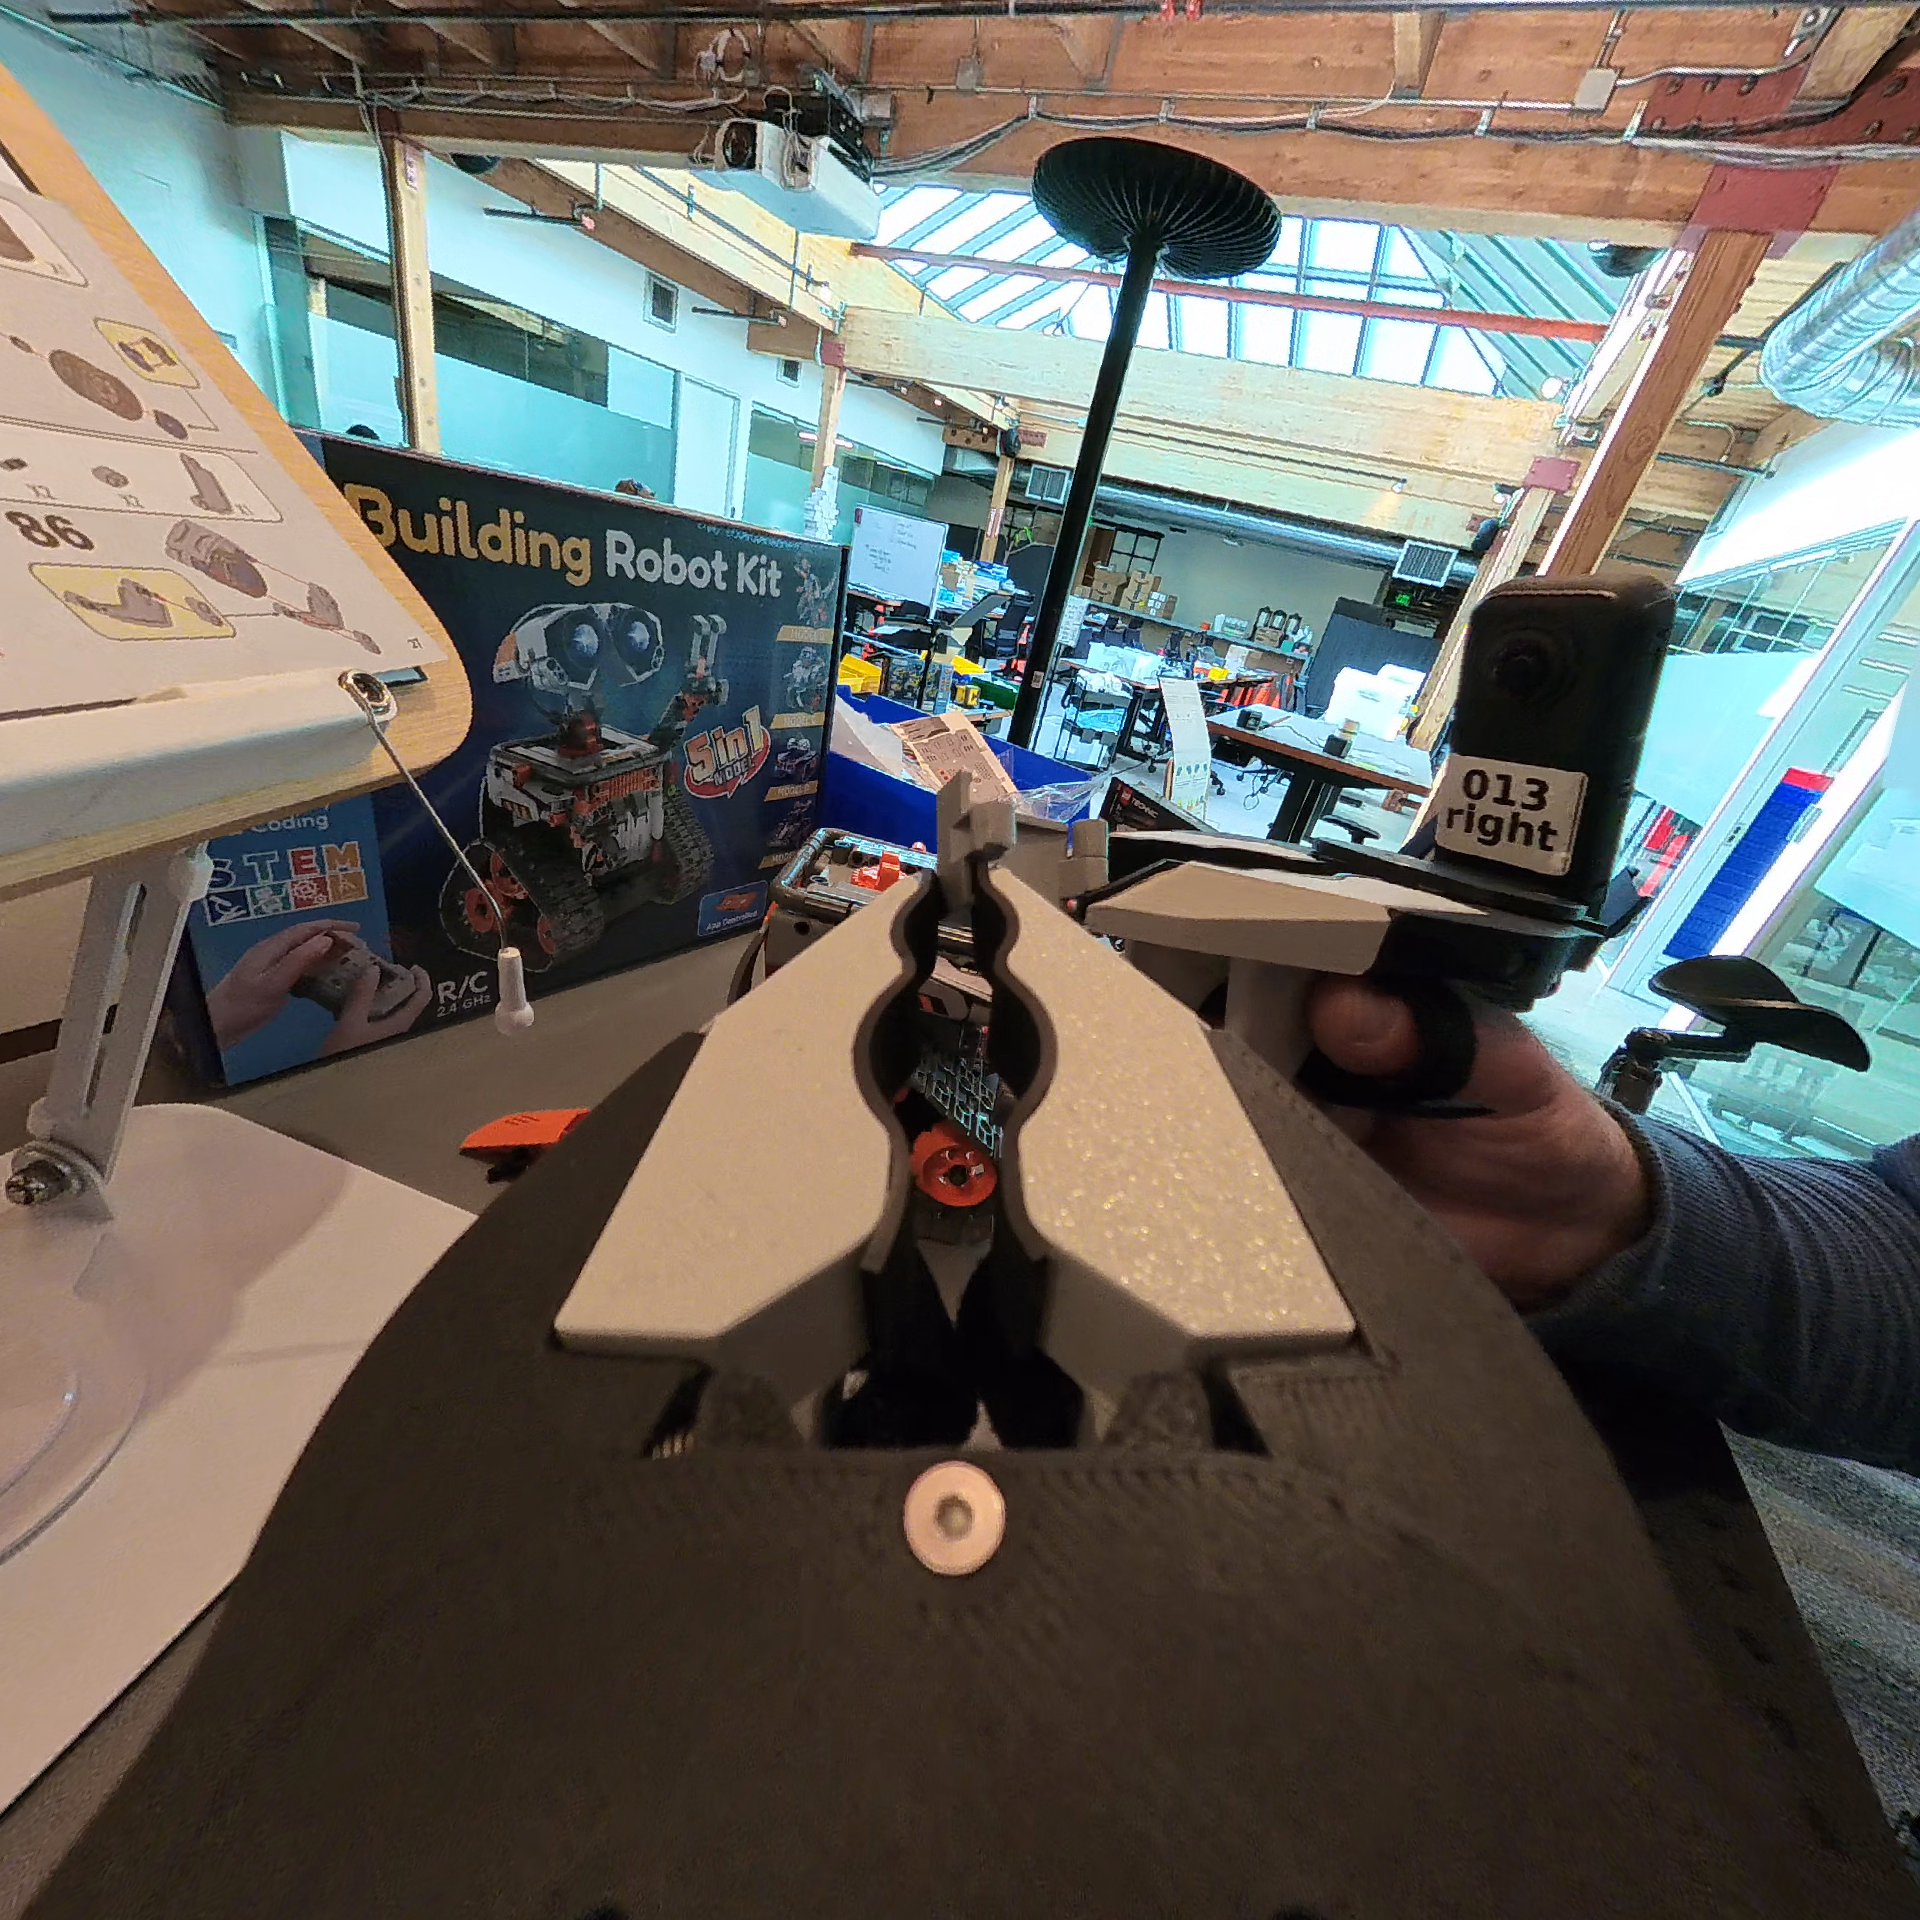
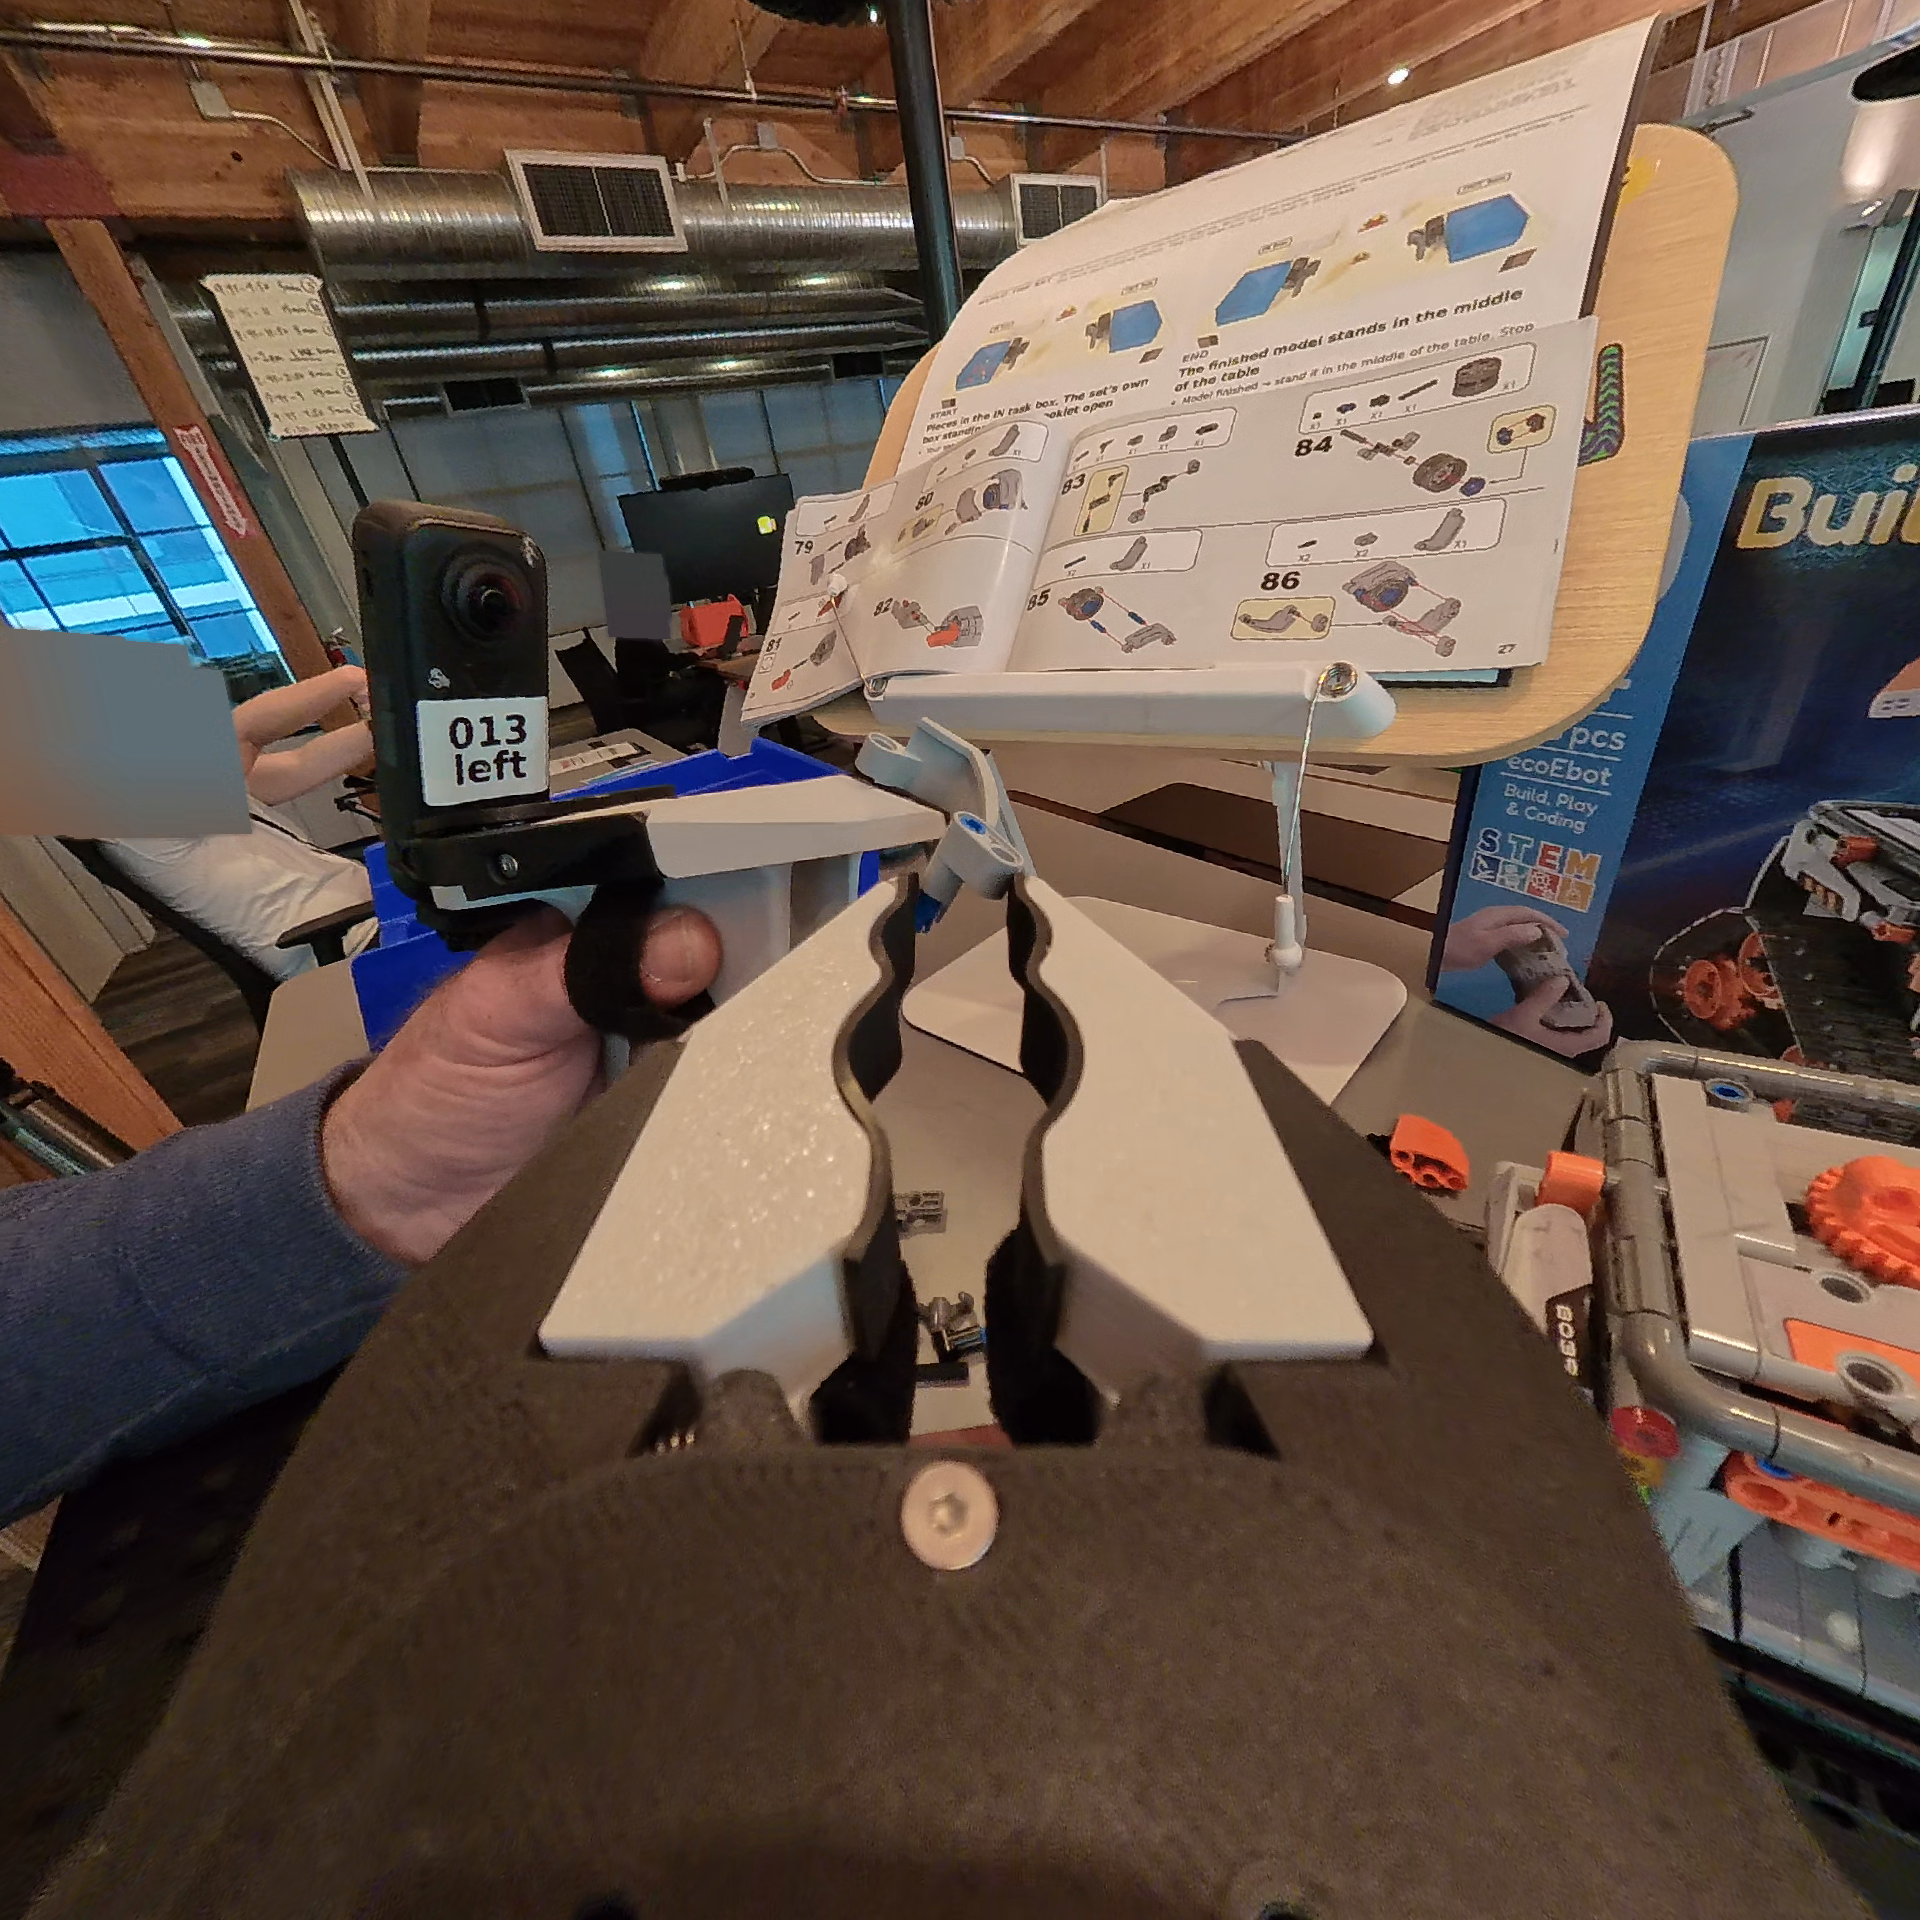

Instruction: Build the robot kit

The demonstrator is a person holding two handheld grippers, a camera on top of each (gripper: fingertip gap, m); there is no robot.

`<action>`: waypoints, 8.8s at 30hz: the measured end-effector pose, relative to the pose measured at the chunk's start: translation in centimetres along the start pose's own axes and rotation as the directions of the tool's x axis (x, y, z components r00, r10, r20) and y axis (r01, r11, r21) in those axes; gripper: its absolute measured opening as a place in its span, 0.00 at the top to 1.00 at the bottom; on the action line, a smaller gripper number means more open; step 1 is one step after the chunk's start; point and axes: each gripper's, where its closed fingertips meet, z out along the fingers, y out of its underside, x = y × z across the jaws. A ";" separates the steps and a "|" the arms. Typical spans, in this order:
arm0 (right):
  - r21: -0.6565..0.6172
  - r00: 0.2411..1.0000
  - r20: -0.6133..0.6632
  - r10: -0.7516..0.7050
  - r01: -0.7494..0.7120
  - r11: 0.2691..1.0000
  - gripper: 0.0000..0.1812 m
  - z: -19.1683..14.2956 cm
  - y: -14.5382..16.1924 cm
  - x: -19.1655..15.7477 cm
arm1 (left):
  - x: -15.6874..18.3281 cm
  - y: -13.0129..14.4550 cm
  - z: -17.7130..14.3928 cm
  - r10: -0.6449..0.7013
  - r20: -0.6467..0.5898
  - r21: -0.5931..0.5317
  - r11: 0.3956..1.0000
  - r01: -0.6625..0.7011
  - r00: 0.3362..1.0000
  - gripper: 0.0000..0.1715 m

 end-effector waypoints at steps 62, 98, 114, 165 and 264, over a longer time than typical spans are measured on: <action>-0.064 0.999 0.036 0.039 -0.037 0.997 0.90 0.6 0.7 0.2 | -0.4 -0.2 -0.6 0.216 0.121 -0.069 0.976 -0.209 0.969 0.99; 0.074 0.978 0.113 0.174 -0.183 0.980 0.96 0.3 -1.4 -0.8 | 1.8 -2.0 -0.4 0.216 0.124 0.041 0.974 -0.222 0.968 0.86; 0.098 0.936 0.244 0.252 -0.283 0.954 0.99 0.6 -1.8 -2.7 | 2.8 -2.5 -0.5 -0.244 -0.269 0.156 0.943 0.292 0.932 0.98; -0.048 0.826 0.480 0.295 -0.311 0.949 0.98 -2.1 -1.7 -4.6 | 6.2 -0.7 -2.0 0.169 -0.290 -0.027 0.982 -0.184 0.942 1.00; -0.238 0.904 0.092 -0.418 0.427 0.872 0.97 -0.9 3.0 -0.5 | 2.0 2.8 0.9 -0.334 -0.142 -0.028 0.942 0.333 0.932 1.00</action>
